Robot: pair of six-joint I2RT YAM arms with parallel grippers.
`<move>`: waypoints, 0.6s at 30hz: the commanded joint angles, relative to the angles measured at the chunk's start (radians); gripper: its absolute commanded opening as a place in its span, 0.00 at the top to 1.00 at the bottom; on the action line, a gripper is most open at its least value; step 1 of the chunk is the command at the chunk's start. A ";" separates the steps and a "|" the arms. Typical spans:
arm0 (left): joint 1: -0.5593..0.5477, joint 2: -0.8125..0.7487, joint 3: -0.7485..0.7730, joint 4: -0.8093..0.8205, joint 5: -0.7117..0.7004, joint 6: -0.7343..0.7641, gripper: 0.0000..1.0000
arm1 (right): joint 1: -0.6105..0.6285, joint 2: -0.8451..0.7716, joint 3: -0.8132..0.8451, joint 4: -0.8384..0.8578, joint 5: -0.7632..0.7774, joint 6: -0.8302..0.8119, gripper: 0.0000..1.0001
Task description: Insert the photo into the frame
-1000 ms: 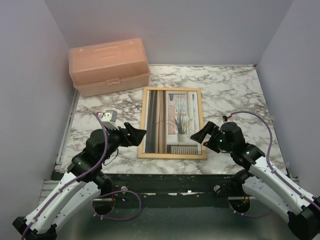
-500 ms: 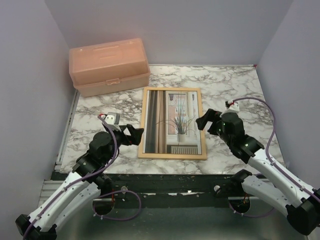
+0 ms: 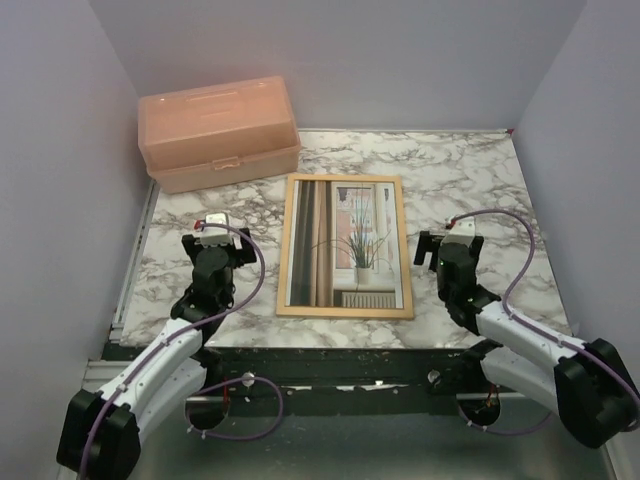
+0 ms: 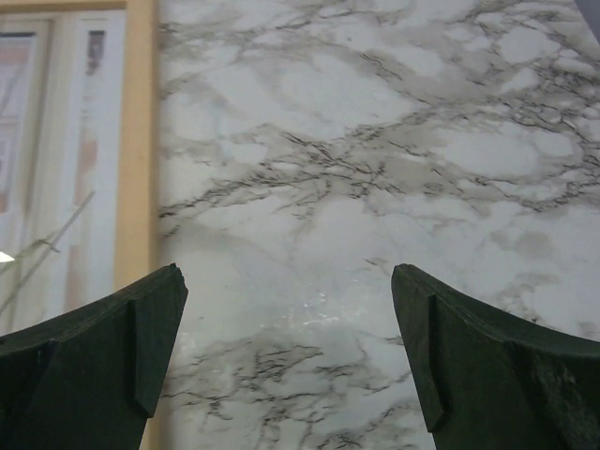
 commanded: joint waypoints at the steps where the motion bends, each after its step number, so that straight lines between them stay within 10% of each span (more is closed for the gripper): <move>1: 0.084 0.075 -0.001 0.263 0.044 0.075 0.02 | -0.104 0.061 -0.089 0.358 -0.012 -0.095 0.01; 10: 0.131 0.410 -0.133 0.915 0.058 0.339 0.01 | -0.271 0.244 -0.185 0.720 -0.220 -0.060 0.02; 18: 0.327 0.525 -0.178 1.060 0.292 0.197 0.02 | -0.333 0.419 -0.183 0.995 -0.329 -0.065 0.02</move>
